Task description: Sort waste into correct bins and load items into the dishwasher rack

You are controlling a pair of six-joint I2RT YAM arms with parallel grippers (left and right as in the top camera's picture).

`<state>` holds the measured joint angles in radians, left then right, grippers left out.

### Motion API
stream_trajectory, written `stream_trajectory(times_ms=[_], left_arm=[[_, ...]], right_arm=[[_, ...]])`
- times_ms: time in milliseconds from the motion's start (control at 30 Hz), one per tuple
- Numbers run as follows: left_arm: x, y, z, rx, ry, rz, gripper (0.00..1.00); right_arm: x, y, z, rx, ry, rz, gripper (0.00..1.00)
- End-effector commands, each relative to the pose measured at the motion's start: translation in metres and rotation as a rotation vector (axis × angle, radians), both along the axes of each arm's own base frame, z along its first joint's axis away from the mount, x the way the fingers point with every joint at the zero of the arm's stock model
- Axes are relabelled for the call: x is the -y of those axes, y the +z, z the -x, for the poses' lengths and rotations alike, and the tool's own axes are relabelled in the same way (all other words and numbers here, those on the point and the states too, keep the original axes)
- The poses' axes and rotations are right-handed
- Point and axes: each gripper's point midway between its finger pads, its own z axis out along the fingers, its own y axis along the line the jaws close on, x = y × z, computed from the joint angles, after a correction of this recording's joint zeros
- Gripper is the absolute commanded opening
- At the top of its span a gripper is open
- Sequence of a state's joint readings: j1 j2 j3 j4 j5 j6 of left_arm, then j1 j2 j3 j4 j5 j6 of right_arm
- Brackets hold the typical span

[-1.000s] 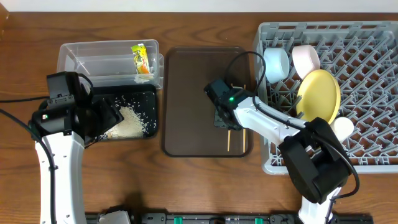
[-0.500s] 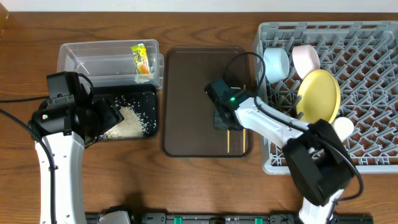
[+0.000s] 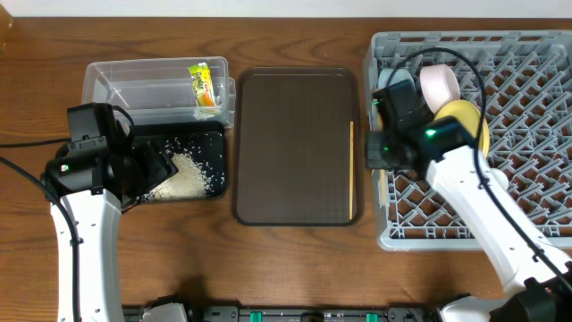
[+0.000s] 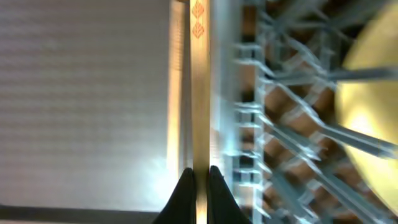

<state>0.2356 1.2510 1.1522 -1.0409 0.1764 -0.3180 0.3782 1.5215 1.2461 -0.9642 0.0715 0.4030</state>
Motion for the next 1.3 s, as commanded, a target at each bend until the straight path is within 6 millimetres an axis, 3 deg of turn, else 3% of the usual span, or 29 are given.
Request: stream_trajectory(times_ms=[0, 300, 567, 900, 933, 1033, 1067, 1267], left_arm=[[-0.003, 0.001, 0.000, -0.001, 0.016, -0.002, 0.74], [-0.003, 0.001, 0.000, -0.001, 0.016, -0.002, 0.74], [-0.003, 0.001, 0.000, -0.001, 0.016, -0.002, 0.75], [-0.003, 0.001, 0.000, -0.001, 0.016, -0.002, 0.75], [-0.003, 0.001, 0.000, -0.001, 0.016, -0.002, 0.75], [-0.003, 0.001, 0.000, -0.001, 0.016, -0.002, 0.75], [-0.003, 0.001, 0.000, -0.001, 0.016, -0.002, 0.75], [-0.003, 0.001, 0.000, -0.001, 0.016, -0.002, 0.75]], right_arm=[[0.019, -0.002, 0.003, -0.030, 0.014, 0.035, 0.01], [0.035, -0.013, 0.016, -0.109, -0.003, 0.065, 0.01], [0.040, -0.044, 0.033, -0.167, 0.000, 0.078, 0.01], [0.036, -0.066, 0.033, -0.149, 0.004, 0.054, 0.01], [0.036, -0.065, 0.031, -0.143, 0.004, 0.052, 0.05], [0.035, -0.065, 0.029, -0.134, 0.004, 0.050, 0.32], [0.035, -0.065, 0.029, -0.132, 0.004, 0.049, 0.36], [0.035, -0.065, 0.028, -0.130, 0.003, 0.048, 0.39]])
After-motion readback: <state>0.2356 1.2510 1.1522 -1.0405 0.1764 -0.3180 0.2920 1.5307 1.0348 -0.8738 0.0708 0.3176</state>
